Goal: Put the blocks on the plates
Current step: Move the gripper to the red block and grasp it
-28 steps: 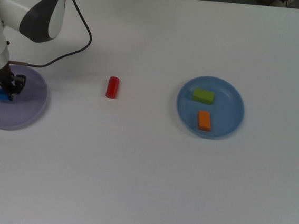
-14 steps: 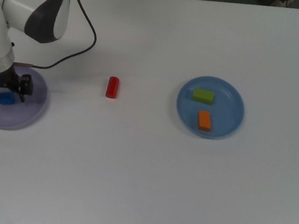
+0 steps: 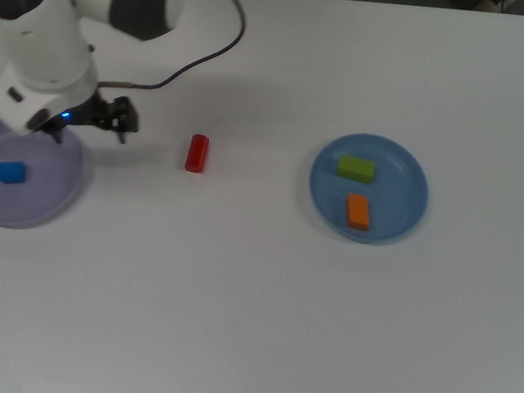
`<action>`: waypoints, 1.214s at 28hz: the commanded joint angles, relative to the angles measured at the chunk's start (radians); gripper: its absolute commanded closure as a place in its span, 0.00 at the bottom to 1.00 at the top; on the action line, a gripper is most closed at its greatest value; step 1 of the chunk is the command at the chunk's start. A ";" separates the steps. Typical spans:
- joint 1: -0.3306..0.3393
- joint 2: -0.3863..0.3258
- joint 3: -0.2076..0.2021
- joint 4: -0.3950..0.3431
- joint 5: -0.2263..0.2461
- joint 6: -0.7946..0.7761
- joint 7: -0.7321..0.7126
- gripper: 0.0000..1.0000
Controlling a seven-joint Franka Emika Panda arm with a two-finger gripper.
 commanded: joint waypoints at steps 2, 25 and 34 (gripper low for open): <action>0.088 -0.130 -0.009 -0.169 0.065 0.004 0.169 0.00; 0.231 -0.026 -0.010 -0.267 -0.056 0.232 0.410 0.55; 0.224 -0.024 -0.016 -0.259 -0.073 0.240 0.409 1.00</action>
